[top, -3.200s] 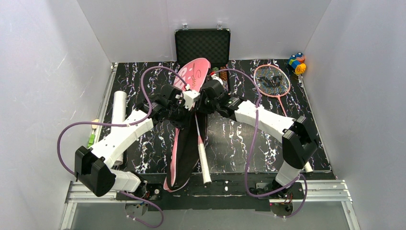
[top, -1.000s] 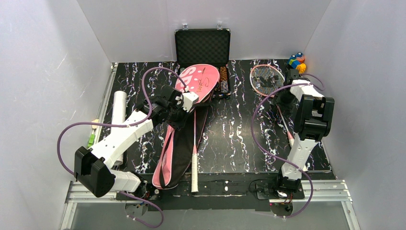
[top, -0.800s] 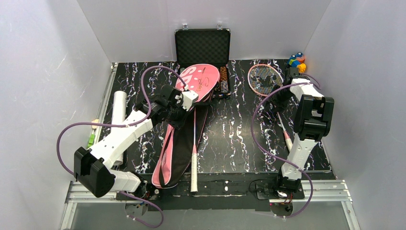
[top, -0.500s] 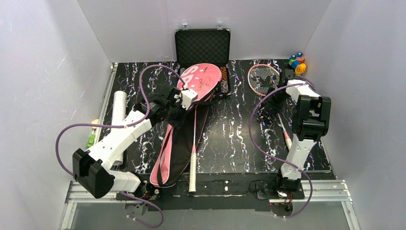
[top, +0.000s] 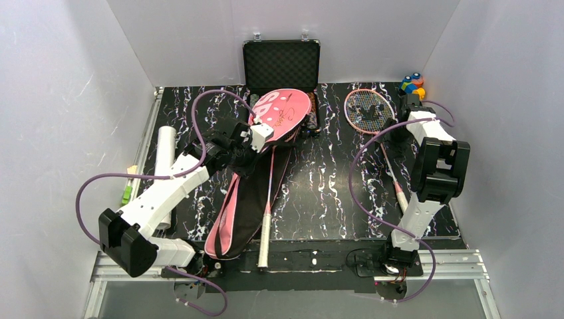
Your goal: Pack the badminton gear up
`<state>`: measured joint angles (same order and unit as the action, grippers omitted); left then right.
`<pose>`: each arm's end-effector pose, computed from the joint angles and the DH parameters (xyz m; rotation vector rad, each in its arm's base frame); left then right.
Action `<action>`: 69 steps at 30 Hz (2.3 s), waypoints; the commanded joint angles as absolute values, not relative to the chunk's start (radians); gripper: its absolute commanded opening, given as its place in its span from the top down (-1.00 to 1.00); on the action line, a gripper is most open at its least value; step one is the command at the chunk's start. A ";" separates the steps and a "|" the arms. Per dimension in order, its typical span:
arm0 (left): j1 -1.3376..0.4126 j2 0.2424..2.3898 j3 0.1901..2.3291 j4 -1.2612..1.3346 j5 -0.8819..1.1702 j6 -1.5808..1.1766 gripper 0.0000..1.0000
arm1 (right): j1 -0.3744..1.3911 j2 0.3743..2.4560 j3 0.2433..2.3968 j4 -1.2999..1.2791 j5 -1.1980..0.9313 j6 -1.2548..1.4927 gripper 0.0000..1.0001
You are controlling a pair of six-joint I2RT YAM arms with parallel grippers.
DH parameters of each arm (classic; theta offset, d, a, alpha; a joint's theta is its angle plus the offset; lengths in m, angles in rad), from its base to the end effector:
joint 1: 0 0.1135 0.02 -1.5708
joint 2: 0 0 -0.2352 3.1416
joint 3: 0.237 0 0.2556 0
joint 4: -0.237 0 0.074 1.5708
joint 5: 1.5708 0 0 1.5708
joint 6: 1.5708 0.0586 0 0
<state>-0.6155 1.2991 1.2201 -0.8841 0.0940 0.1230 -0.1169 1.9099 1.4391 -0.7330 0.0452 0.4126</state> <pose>0.2294 -0.1690 0.2716 0.9580 2.3710 -0.3121 0.3914 -0.0486 0.1524 0.7366 2.6724 0.0138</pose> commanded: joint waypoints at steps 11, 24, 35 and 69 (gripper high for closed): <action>-0.615 1.221 1.235 -0.831 0.105 0.135 1.00 | -0.129 1.972 1.394 -0.756 0.032 0.380 -0.27; -0.615 1.229 1.266 -0.847 0.085 0.142 1.00 | -0.050 1.978 1.449 -0.755 -0.056 0.422 0.42; -0.615 1.222 1.259 -0.842 0.054 0.156 1.00 | 0.101 1.903 1.363 -0.677 -0.023 0.610 0.52; -0.614 1.276 1.186 -0.743 0.095 0.049 1.00 | 0.633 1.182 0.981 -0.921 0.167 0.633 0.97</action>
<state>-0.6155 1.2694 1.1706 -0.8295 0.1059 0.0860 0.5362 1.3663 1.0248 -0.7628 0.1619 0.5819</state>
